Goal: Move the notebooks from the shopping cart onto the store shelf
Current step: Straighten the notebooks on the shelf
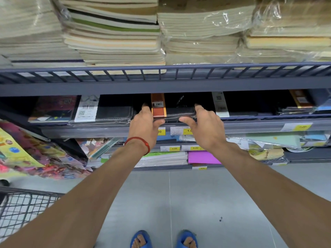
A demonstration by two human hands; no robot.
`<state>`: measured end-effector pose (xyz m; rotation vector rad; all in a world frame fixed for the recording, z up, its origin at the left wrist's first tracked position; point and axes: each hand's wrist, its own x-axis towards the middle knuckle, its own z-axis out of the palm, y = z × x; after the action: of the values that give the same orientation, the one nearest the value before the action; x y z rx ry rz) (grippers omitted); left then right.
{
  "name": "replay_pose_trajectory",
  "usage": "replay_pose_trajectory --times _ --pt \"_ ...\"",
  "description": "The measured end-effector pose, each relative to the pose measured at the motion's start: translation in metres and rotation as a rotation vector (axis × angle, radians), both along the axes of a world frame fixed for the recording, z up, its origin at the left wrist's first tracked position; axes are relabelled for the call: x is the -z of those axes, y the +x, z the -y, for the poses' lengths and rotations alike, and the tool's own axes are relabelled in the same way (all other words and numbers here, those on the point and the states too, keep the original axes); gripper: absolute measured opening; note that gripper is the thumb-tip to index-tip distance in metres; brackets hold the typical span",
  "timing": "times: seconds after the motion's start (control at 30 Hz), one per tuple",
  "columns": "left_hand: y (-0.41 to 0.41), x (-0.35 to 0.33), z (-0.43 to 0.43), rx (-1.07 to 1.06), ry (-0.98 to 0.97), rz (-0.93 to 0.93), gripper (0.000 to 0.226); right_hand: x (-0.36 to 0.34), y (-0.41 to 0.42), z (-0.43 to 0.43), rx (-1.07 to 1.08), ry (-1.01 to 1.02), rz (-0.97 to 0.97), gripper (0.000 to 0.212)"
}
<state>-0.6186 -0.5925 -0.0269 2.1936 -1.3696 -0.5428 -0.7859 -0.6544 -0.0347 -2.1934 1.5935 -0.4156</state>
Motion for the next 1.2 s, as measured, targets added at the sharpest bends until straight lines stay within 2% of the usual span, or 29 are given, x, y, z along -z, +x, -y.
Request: replay_pose_trajectory --times 0.23,0.43,0.7,0.97,1.2 --pt "0.004 0.004 0.004 -0.050 -0.025 0.010 0.031 0.006 0.007 0.001 0.080 -0.067 0.015 0.058" --pt "0.004 0.005 0.005 -0.090 -0.007 0.015 0.038 0.007 0.006 0.003 0.106 -0.086 0.017 0.050" --pt "0.005 0.001 0.002 -0.084 0.010 -0.078 0.039 0.008 0.001 -0.003 0.077 -0.046 0.055 0.051" --pt "0.007 -0.009 -0.006 0.003 0.039 -0.116 0.032 0.007 -0.002 -0.008 -0.020 -0.039 -0.013 0.038" --pt "0.004 -0.001 -0.001 -0.027 0.019 -0.040 0.029 0.011 0.002 -0.009 0.005 -0.048 -0.008 0.028"
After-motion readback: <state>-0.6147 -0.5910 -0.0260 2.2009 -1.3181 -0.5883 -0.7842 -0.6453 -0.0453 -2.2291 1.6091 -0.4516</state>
